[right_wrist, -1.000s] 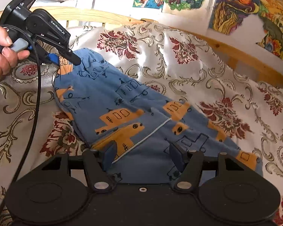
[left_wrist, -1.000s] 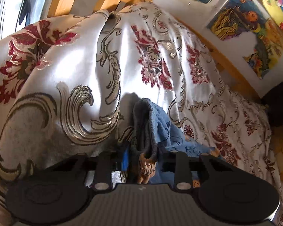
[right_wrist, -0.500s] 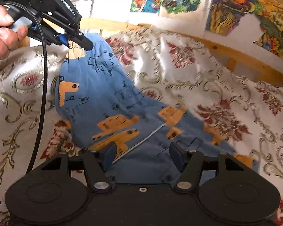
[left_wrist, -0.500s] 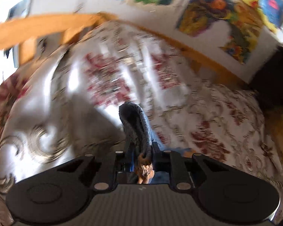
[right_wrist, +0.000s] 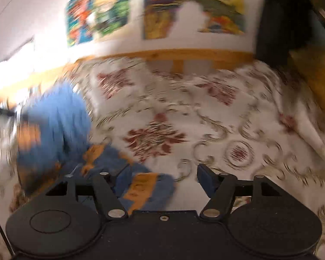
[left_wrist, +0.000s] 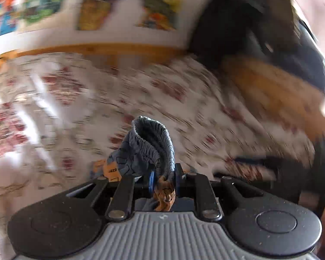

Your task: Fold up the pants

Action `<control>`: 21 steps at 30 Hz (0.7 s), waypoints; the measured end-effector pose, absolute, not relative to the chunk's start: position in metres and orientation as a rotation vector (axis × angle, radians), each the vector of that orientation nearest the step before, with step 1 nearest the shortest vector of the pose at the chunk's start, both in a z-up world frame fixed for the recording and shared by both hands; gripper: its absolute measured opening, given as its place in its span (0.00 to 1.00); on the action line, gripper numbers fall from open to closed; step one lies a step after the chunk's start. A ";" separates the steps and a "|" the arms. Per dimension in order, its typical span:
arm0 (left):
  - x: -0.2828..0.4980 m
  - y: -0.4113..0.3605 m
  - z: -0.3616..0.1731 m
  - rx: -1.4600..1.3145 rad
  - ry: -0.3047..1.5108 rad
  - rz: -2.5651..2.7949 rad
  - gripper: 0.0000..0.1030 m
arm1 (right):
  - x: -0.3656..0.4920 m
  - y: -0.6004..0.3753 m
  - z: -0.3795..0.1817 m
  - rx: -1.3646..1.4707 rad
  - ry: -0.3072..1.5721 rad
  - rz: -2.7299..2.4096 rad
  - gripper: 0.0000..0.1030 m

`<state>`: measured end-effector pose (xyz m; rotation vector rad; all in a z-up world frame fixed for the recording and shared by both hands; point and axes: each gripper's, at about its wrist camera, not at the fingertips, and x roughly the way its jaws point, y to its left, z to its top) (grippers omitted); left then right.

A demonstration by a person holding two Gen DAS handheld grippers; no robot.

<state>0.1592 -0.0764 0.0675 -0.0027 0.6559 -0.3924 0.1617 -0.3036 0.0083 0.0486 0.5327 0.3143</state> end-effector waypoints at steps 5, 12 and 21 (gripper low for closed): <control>0.153 -0.149 0.019 0.218 0.699 -0.502 0.20 | 0.177 -0.358 -0.001 0.416 0.592 0.383 0.81; 0.141 -0.190 -0.032 0.404 0.722 -0.543 0.23 | 0.193 -0.351 -0.032 0.546 0.723 0.472 0.70; 0.139 -0.189 -0.024 0.423 0.678 -0.490 0.23 | 0.194 -0.332 -0.039 0.501 0.739 0.488 0.18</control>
